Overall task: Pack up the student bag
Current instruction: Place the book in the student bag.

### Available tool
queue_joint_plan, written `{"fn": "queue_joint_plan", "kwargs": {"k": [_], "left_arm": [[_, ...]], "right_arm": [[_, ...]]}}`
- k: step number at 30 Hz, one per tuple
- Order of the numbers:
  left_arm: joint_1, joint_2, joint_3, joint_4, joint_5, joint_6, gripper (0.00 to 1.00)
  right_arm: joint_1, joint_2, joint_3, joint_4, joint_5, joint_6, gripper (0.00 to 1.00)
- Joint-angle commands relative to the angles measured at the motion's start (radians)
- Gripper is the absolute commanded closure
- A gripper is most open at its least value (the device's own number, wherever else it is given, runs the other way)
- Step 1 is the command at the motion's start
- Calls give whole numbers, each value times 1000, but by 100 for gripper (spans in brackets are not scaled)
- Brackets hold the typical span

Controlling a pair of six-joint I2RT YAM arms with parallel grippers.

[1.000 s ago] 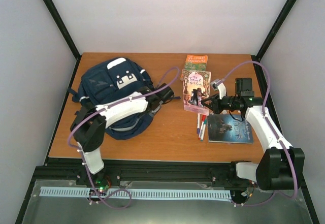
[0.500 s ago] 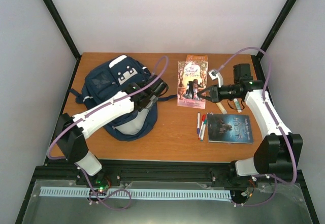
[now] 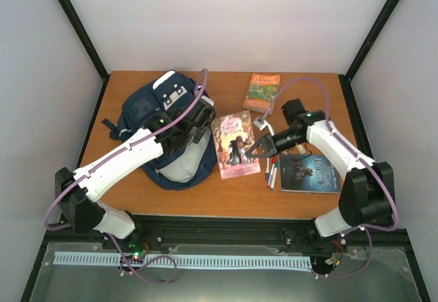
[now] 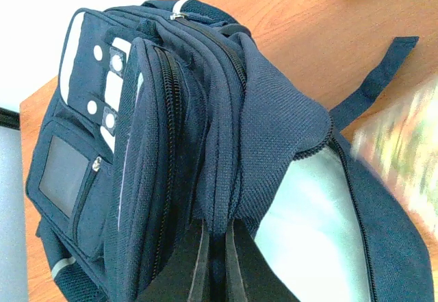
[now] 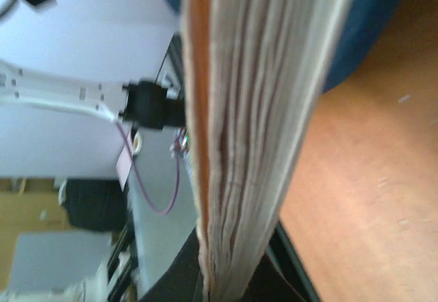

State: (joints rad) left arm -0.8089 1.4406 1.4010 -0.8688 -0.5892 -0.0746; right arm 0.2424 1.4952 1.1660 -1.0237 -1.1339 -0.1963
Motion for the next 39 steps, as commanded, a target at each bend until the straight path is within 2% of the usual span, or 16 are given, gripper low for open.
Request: {"fn": "queue_joint_plan", "kwargs": {"k": [1,8,14,25,32,36,39], "left_arm": [[-3,-44,34,102,23,3,99],[-3,-91,-21,154,84,9,99],[-3,-122,-30,171,142,-5,99],[-4,-141,-45,203,209,-3,99],[-3,-154,-73,237,250,8,99],[-3,-162,-83,251,268,12,99],[-3,-177,-86,255,258,13,99]], "right_arm": [[137,9,-60,-27,-36,1,97],[244,80,-48,5,-94,10,97],[296,150,-1,70,-84,57,97],[349,480,273,-96,-161,-53,97],[357,616,393,-46,-163,57,97],[359,675,406,24,-152,125,97],[359,713,383,93,-74,184,97]]}}
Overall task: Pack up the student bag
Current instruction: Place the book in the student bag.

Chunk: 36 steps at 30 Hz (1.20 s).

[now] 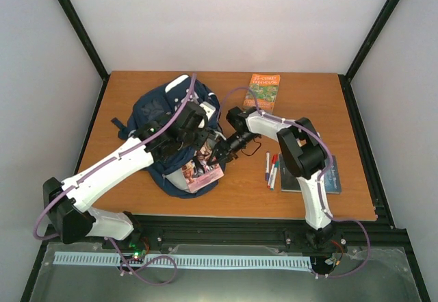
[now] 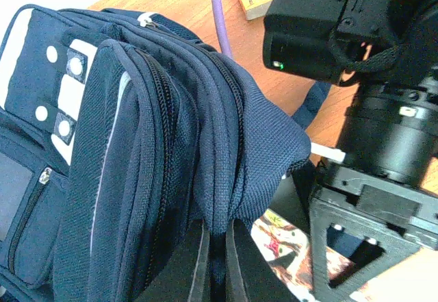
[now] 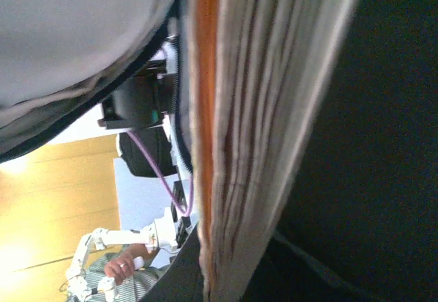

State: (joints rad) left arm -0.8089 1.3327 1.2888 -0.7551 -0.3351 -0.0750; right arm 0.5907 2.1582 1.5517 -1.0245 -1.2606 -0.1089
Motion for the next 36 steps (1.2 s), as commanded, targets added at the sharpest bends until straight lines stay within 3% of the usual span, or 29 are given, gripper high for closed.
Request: {"fn": "queue_joint_plan", "kwargs": {"k": [1,7,14,25,36], "left_arm": [[-3,-78,26,141,-3,14,99],[-3,-165,20,157,-61,32,99],[-3,-247,-9,187,-89,52,99],[-3,-214,-22,181,-26,40,99],[-3,-201,-40,193,18,38,99]], "right_arm": [[10,57,-14,114,97,114,97],[10,111,-41,136,237,124,97],[10,124,-25,148,280,108,97],[28,-13,23,174,72,65,97],[37,102,201,239,116,201,97]]}}
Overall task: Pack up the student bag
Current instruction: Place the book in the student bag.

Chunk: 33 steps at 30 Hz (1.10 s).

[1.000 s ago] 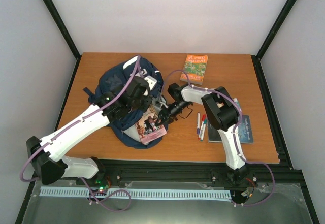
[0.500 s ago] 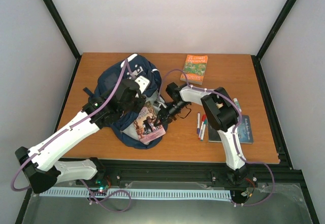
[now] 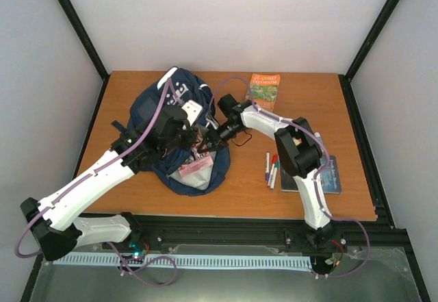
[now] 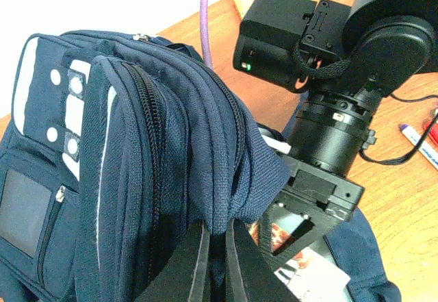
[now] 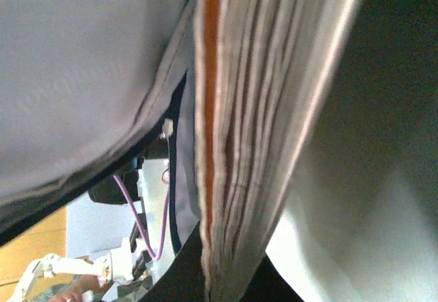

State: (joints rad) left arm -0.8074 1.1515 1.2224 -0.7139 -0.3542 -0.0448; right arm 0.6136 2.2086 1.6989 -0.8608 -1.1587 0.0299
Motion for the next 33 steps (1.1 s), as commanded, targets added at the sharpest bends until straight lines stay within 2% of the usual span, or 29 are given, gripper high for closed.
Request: {"fn": "queue_joint_plan", "kwargs": {"k": [1,4,6,10,14,24,30,33], "left_arm": [[-4,-19,25,153,35,9,99],[-4,-12,21,153,29,11,99],[-4,-9,18,154,24,13,99],[-4,-10,11,156,7,16,99],[-4,-16,4,158,-12,20,99],[-2,-37,-19,170,-27,23,99],[9,-46,-29,182,-13,17,99],[35,-49,-27,184,33,-1,99]], "right_arm": [[14,61,65,85,26,75,97],[14,84,87,111,55,100,94],[14,91,94,108,93,109,89],[11,74,63,93,148,95,64],[7,10,-15,90,167,64,52],[3,-255,-230,95,351,-74,47],[23,-404,-370,132,404,-182,50],[72,-478,-425,152,485,-277,53]]}}
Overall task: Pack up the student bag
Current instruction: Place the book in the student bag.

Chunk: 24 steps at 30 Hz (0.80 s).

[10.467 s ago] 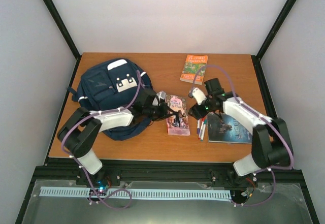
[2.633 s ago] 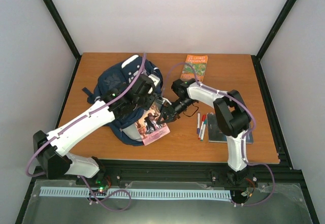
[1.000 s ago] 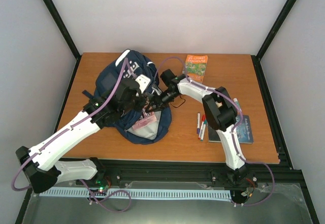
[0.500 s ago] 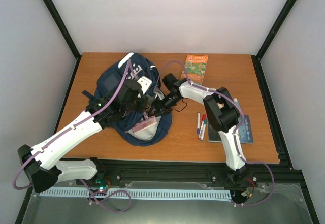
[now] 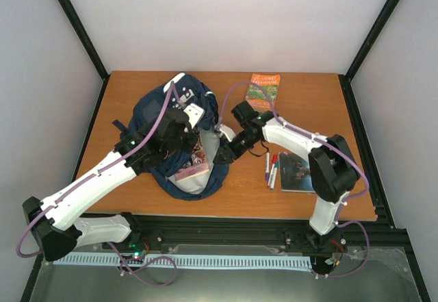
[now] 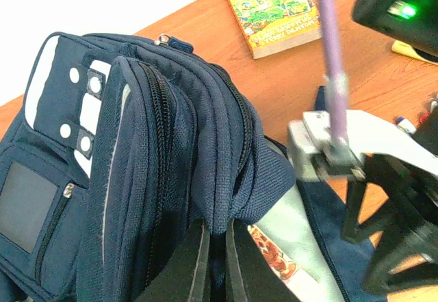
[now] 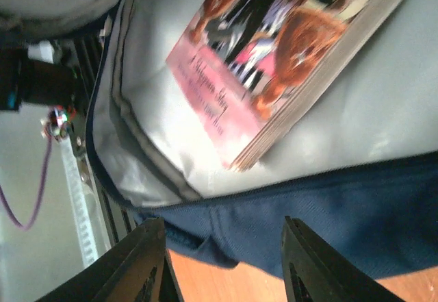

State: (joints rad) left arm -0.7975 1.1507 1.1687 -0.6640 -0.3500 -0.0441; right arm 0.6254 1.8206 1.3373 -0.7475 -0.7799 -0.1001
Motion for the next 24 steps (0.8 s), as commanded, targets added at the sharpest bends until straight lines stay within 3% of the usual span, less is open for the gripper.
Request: {"fn": "queue_joint_plan", "kwargs": {"k": [1,10,16,24], "left_arm": [[34,-48,29,134,46,-9,99],[98,-44,35,137,169,-50,99],[112,-46,36,139,212,-57,99],[113,-51,34,136,218,-57,99]], "right_arm": [[82,-114,-83,50,147,-184,55],[275,-259,-214,152,477,-544,62],[378,-213,-162,238,678,-666,65],[472,-105,-108,295,785,-793,61]]}}
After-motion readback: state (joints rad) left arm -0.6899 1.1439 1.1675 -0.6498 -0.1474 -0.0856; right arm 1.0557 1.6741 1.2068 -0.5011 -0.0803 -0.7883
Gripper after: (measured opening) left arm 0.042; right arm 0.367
